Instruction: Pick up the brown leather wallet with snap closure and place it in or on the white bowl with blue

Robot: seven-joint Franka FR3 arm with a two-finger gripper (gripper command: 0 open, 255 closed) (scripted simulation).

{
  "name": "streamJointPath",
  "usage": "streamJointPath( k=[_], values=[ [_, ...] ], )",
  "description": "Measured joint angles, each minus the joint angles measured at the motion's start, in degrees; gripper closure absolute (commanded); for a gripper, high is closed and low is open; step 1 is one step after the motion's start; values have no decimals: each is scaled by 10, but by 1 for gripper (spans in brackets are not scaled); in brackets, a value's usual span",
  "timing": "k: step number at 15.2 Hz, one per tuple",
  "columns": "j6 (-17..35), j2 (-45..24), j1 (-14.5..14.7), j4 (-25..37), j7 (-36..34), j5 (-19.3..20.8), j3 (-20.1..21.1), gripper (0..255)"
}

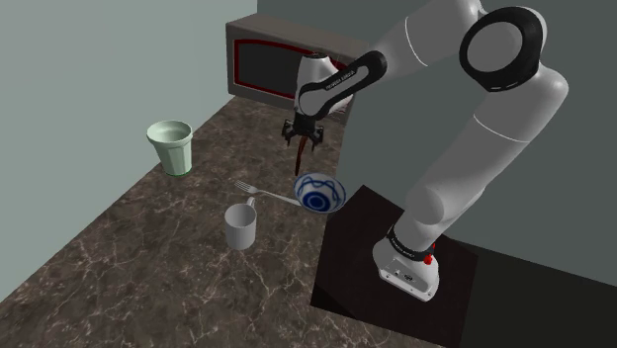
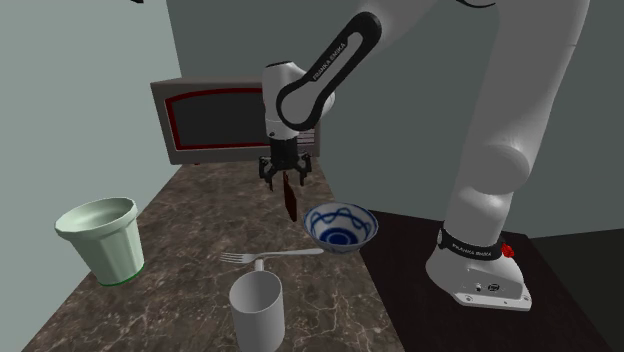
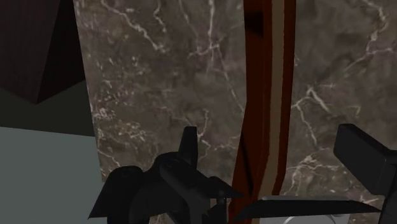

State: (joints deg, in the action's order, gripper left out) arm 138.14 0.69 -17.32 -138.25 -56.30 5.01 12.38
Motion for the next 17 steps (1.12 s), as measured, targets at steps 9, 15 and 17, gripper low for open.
streamJointPath(
  k=[9, 15, 17],
  values=[
    [12, -9, 0, -2, -4, 4, 0, 255],
    [12, -9, 0, -2, -4, 4, 0, 255],
    [12, -9, 0, -2, -4, 4, 0, 255]
  ],
)
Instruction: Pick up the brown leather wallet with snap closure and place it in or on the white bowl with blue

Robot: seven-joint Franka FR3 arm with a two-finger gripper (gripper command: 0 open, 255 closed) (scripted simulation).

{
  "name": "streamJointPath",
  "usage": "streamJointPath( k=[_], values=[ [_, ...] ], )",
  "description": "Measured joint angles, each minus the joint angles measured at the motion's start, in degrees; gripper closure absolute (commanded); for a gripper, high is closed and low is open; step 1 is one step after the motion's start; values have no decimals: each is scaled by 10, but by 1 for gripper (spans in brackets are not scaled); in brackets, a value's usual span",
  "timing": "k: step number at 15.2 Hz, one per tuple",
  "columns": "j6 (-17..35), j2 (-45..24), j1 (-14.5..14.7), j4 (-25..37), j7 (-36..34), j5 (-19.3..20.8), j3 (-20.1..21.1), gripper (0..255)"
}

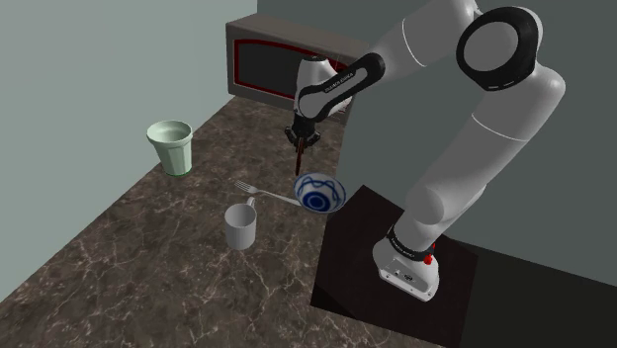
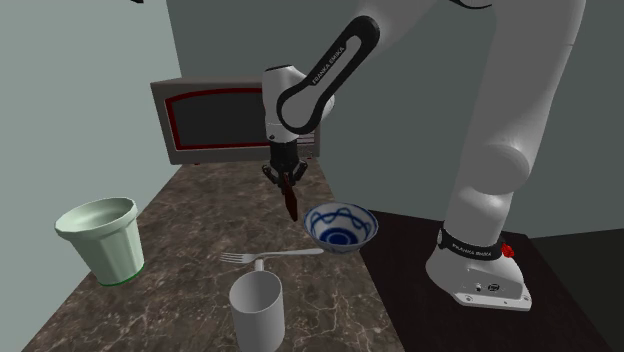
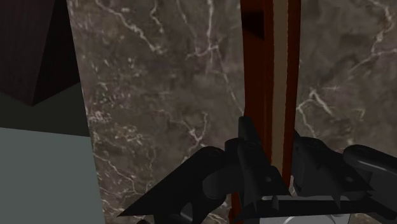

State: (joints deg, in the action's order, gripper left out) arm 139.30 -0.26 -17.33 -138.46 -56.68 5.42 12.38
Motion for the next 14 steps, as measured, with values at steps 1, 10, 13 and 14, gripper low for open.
streamJointPath(
  k=[1, 10, 13, 14],
  values=[
    [0, 0, 0, 0, 0, 0, 0, 255],
    [-64, 44, 1, 21, 17, -19, 0, 255],
    [-87, 58, 2, 31, 21, -24, -1, 255],
    [-94, 62, 2, 35, 23, -25, -1, 255]
  ],
)
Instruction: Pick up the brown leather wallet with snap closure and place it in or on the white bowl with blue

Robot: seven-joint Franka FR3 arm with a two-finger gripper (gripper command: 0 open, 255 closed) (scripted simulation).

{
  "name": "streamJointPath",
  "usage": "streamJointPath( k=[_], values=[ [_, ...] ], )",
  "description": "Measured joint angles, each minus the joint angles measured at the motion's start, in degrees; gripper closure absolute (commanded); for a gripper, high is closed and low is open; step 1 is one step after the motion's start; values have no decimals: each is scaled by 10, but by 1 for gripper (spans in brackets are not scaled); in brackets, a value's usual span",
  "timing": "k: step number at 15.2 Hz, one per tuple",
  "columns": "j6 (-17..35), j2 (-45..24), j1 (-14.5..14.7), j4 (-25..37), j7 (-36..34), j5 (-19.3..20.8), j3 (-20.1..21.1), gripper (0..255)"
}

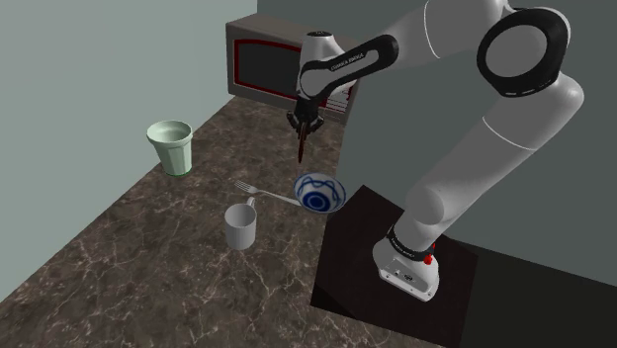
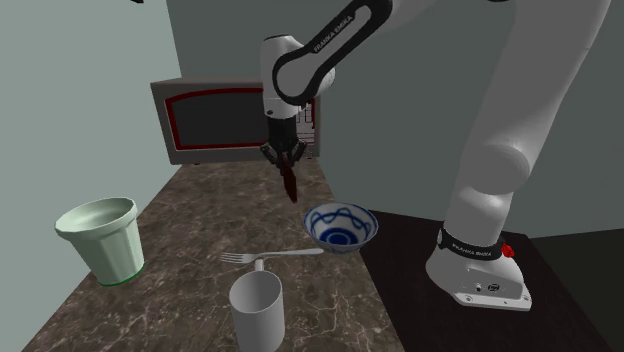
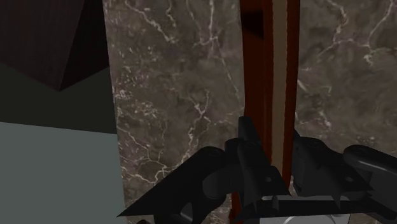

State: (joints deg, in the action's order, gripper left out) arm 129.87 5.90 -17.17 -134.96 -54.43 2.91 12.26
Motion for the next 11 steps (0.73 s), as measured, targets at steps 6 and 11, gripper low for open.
streamJointPath(
  k=[6, 11],
  values=[
    [-49, 26, 1, 23, 8, -8, -2, 255],
    [-87, 45, 1, 44, 14, -13, -4, 255]
  ],
)
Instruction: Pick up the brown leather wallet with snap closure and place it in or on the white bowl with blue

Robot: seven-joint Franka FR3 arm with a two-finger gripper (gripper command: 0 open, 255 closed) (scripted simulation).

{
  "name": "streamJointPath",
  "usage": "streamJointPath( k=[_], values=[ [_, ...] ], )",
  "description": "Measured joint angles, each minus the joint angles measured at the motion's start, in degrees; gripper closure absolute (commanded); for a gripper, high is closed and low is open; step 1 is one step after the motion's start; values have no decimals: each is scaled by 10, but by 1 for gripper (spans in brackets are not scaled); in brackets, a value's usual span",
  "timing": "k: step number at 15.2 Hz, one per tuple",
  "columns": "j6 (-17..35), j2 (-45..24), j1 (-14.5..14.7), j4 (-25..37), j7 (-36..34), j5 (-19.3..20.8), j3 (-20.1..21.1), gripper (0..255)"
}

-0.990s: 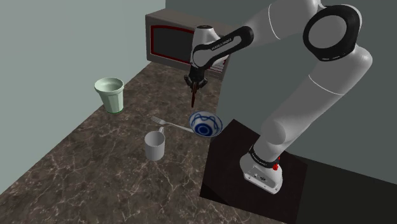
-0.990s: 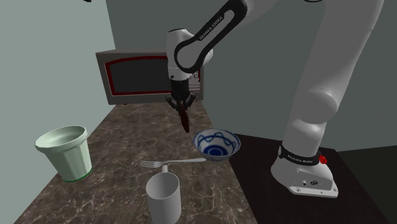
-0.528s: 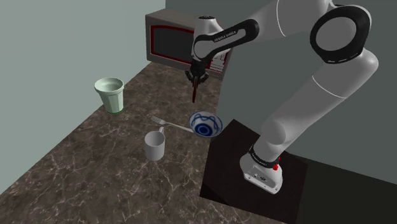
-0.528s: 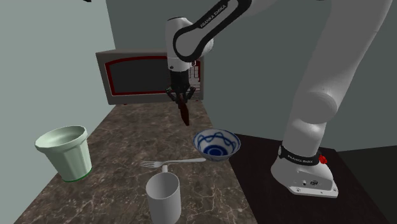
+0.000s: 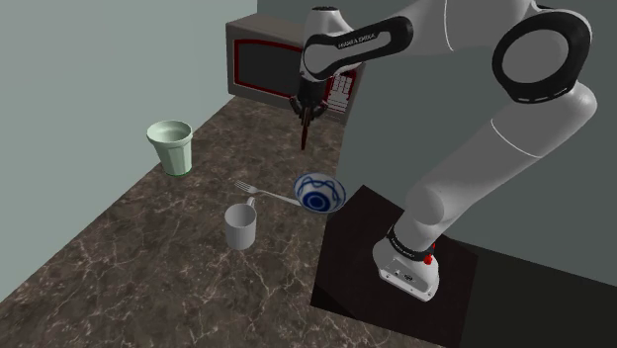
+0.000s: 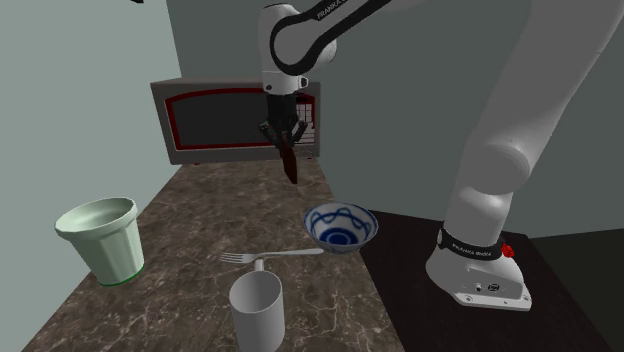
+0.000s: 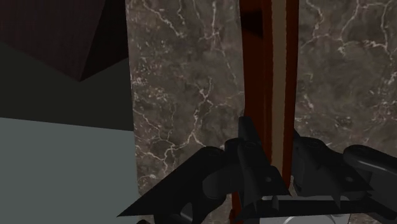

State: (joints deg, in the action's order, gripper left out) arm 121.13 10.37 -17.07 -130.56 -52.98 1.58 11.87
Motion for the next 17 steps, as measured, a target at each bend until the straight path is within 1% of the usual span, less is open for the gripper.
streamJointPath(
  k=[5, 9, 12, 14, 17],
  values=[
    [-38, 11, 1, 27, 2, -3, 0, 255],
    [-47, 72, 14, -24, -9, -19, 8, 255],
    [-66, 132, 29, -65, -20, -36, 17, 255],
    [-72, 167, 43, -93, -35, -50, 28, 255],
    [-96, 228, 67, -129, -57, -72, 43, 255]
  ],
)
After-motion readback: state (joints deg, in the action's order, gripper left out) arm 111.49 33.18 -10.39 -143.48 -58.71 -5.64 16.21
